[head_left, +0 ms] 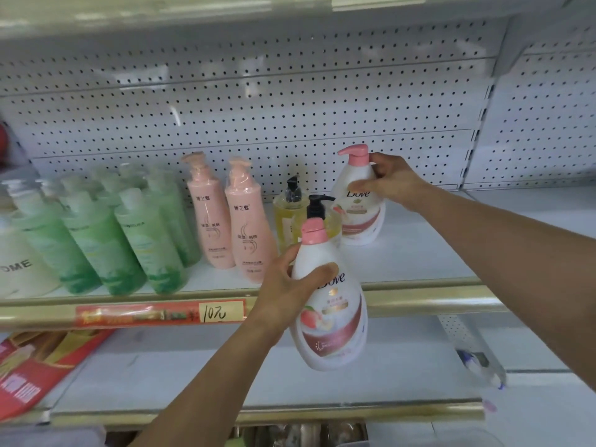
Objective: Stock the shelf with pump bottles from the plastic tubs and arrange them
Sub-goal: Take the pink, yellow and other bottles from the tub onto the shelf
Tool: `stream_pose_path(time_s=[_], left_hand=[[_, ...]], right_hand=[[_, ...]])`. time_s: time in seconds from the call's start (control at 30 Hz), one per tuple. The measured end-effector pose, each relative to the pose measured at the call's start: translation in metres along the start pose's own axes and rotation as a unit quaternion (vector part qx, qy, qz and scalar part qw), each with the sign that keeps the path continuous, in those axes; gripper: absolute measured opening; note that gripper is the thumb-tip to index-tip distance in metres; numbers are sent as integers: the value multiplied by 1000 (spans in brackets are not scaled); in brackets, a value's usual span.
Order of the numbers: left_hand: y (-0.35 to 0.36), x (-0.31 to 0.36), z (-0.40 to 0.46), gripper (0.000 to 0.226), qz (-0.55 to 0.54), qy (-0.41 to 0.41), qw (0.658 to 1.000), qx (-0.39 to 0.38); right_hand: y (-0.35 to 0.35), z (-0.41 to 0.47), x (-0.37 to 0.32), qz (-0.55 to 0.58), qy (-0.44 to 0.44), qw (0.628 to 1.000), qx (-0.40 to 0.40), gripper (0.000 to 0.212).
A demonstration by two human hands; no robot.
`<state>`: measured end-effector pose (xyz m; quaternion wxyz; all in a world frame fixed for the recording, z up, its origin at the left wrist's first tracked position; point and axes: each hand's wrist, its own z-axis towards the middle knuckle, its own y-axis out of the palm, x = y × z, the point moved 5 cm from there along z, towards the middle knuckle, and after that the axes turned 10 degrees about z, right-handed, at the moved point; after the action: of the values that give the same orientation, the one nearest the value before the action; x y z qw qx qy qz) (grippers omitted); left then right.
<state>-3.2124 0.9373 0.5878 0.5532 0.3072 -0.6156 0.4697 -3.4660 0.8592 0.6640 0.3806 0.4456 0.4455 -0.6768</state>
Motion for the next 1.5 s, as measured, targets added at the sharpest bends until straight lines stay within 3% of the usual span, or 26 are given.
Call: stream_pose_path(time_s=[0.2, 0.3, 0.4, 0.47, 0.53, 0.6, 0.67, 0.97, 1.17, 1.27, 1.43, 1.5], left_hand=[[1, 2, -4, 27, -17, -9, 1000, 3], [0, 3, -8, 30, -40, -27, 999, 22], [0, 4, -11, 45, -45, -36, 997, 47], [1, 8, -13, 54, -49, -34, 997, 55], [3, 15, -15, 55, -48, -21, 997, 61], [8, 24, -17, 52, -40, -3, 997, 61], [14, 32, -19, 50, -32, 18, 998, 57], [47, 66, -18, 53, 9, 143, 990, -4], [46, 39, -16, 54, 136, 190, 971, 51], [45, 24, -14, 59, 254, 219, 938, 87], [41, 18, -9, 64, 436, 285, 834, 182], [36, 14, -2, 71, 457, 266, 823, 207]], right_hand=[[3, -2, 4, -22, 4, 999, -34, 67], [1, -24, 1, -8, -56, 994, 98, 81], [9, -71, -12, 25, -148, 976, 157, 40], [17, -103, -17, 64, -126, 987, 75, 13], [31, -135, -13, 63, -30, 992, -102, 26], [43, -167, -7, 48, 45, 966, -251, 45], [47, -183, 0, 63, 62, 956, -281, 53], [6, -189, -3, 103, -31, 992, -68, 64], [-14, -165, 7, 100, -52, 993, 36, 68], [-17, -149, 17, 98, -42, 993, 56, 71], [-14, -129, 35, 78, -25, 995, 62, 73], [-12, -124, 42, 79, -19, 995, 59, 73]])
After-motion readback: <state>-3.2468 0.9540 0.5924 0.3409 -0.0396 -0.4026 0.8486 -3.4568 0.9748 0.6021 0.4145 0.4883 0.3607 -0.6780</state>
